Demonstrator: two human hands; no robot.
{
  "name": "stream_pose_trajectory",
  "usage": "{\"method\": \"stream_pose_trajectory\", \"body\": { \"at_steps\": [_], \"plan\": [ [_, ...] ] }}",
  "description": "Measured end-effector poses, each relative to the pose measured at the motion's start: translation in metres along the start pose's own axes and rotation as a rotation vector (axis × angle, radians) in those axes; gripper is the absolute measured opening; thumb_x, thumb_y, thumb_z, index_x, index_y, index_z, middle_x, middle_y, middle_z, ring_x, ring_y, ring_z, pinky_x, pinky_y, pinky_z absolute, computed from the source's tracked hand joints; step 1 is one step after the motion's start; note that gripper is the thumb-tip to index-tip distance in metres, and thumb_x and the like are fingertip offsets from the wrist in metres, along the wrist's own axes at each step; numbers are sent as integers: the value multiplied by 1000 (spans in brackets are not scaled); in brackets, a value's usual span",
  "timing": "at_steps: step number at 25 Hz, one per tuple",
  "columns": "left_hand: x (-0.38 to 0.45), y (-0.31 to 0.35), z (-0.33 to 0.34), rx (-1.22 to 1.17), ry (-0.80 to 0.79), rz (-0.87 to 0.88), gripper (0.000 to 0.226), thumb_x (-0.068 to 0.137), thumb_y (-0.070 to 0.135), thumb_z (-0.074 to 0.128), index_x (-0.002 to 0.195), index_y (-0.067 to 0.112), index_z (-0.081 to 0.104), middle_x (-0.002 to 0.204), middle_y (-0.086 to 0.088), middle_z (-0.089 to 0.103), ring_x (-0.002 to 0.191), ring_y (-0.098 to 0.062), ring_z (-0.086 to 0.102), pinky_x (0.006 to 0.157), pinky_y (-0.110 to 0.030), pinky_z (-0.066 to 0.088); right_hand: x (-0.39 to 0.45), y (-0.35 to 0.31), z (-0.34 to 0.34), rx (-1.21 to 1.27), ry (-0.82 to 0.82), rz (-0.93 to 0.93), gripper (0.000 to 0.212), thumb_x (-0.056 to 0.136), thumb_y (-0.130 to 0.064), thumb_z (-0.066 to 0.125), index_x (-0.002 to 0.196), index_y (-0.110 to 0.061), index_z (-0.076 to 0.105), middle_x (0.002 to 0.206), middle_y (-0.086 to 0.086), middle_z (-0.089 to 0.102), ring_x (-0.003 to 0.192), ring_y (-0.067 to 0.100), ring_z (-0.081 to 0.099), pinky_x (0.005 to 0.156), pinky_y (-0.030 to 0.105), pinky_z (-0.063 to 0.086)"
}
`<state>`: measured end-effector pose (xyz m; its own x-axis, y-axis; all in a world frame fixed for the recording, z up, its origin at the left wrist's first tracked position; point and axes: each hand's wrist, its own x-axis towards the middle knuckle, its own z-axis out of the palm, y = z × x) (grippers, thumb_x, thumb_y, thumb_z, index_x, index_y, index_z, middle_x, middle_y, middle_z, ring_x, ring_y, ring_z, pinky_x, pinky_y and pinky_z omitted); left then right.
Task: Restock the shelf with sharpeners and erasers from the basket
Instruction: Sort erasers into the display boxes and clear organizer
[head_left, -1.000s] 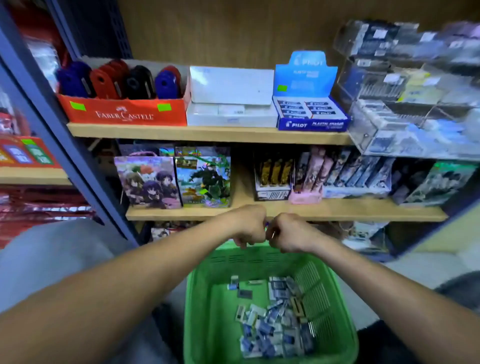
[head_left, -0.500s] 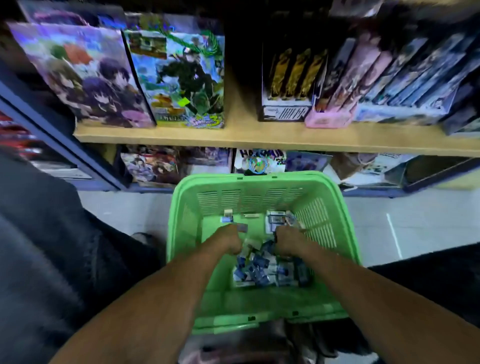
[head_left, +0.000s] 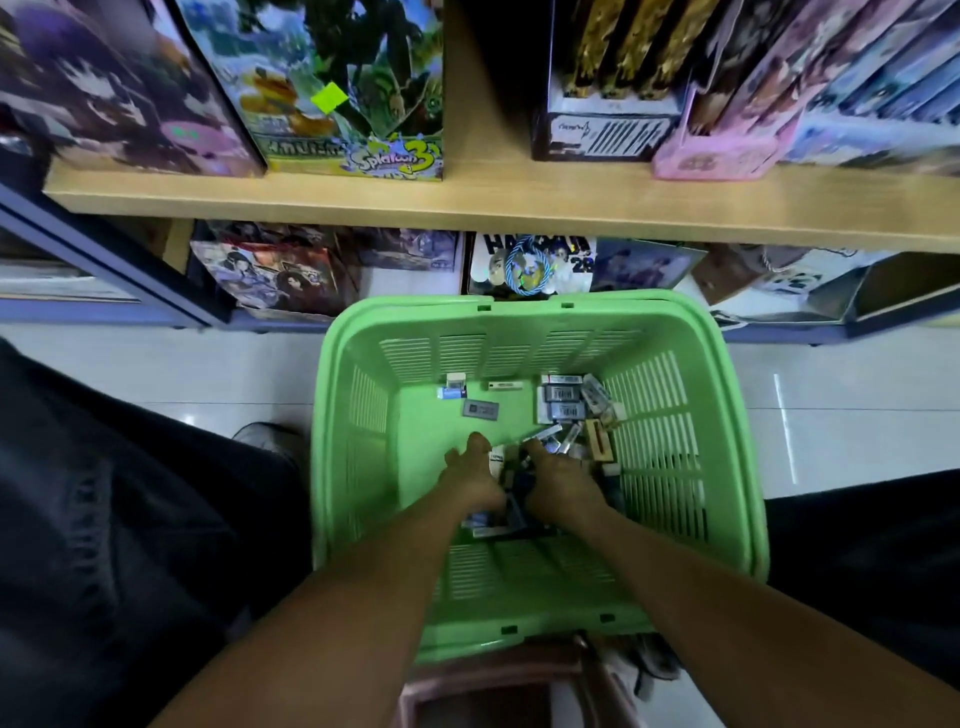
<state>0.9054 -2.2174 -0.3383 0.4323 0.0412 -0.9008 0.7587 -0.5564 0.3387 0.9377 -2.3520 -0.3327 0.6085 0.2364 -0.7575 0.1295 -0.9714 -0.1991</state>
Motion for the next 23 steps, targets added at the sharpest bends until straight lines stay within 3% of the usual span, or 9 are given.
{"method": "stream_pose_trajectory", "body": {
  "at_steps": [3, 5, 7, 9, 13, 15, 18, 21, 23],
  "plan": [
    [2, -1, 3, -159, 59, -25, 83, 76, 4, 75, 142, 26, 30, 141, -14, 27, 118, -35, 52, 88, -30, 49, 1, -5, 9, 3, -17, 33, 78, 86, -29, 64, 150, -16, 22, 125, 22, 59, 117, 38, 54, 91, 42, 51],
    [1, -1, 4, -237, 71, -37, 76, 76, 2, 72, 139, 26, 38, 140, -12, 26, 108, -31, 54, 84, -29, 53, 2, -10, 11, 89, -33, 79, 85, 86, -34, 65, 151, -11, 16, 133, 26, 51, 125, 40, 46, 96, 41, 45],
    [1, -3, 4, -361, 59, -48, 76, 67, -6, 74, 129, 30, 48, 134, -8, 30, 94, -27, 55, 63, -30, 56, 4, -8, 4, 215, -15, 128, 77, 86, -33, 67, 147, -13, 24, 134, 23, 49, 124, 39, 49, 93, 40, 47],
    [3, -6, 2, -530, 32, -86, 73, 58, -14, 74, 114, 31, 57, 132, -13, 41, 94, -33, 61, 54, -34, 59, 8, -2, -2, 237, -19, 123, 66, 88, -31, 65, 144, -17, 34, 132, 16, 57, 121, 35, 54, 90, 38, 49],
    [-2, -7, -3, -728, 31, -93, 61, 64, -21, 70, 102, 25, 63, 118, -17, 58, 85, -29, 64, 55, -30, 57, 10, 3, -10, 394, -53, 105, 62, 87, -25, 71, 142, -18, 43, 131, 10, 61, 120, 29, 57, 95, 33, 49],
    [-1, -8, -3, -752, 37, -77, 57, 66, -21, 69, 103, 22, 64, 108, -16, 63, 81, -28, 62, 64, -34, 59, 11, 6, -11, 578, -59, 153, 64, 83, -18, 76, 140, -17, 46, 130, 10, 60, 116, 27, 58, 95, 35, 52],
    [-2, -7, -3, -764, -19, -55, 64, 70, -19, 68, 119, 21, 59, 113, -15, 64, 84, -28, 62, 71, -38, 58, 12, 1, -10, 759, -106, 141, 64, 78, 1, 74, 135, -18, 52, 131, 10, 59, 111, 24, 59, 88, 33, 55],
    [-3, -4, -2, -795, -51, -40, 77, 73, -21, 66, 136, 21, 50, 116, -8, 61, 97, -29, 62, 71, -36, 59, 13, -10, -7, 651, -125, 40, 62, 77, -7, 77, 134, -18, 55, 128, 5, 62, 112, 20, 60, 94, 27, 51],
    [-3, -6, -6, -820, -50, -46, 74, 73, -20, 67, 134, 20, 50, 111, -6, 60, 101, -30, 63, 77, -40, 60, 14, -9, -4, 763, -141, 58, 58, 75, -4, 79, 129, -18, 59, 125, 6, 63, 109, 21, 62, 93, 34, 55]
  ]
}}
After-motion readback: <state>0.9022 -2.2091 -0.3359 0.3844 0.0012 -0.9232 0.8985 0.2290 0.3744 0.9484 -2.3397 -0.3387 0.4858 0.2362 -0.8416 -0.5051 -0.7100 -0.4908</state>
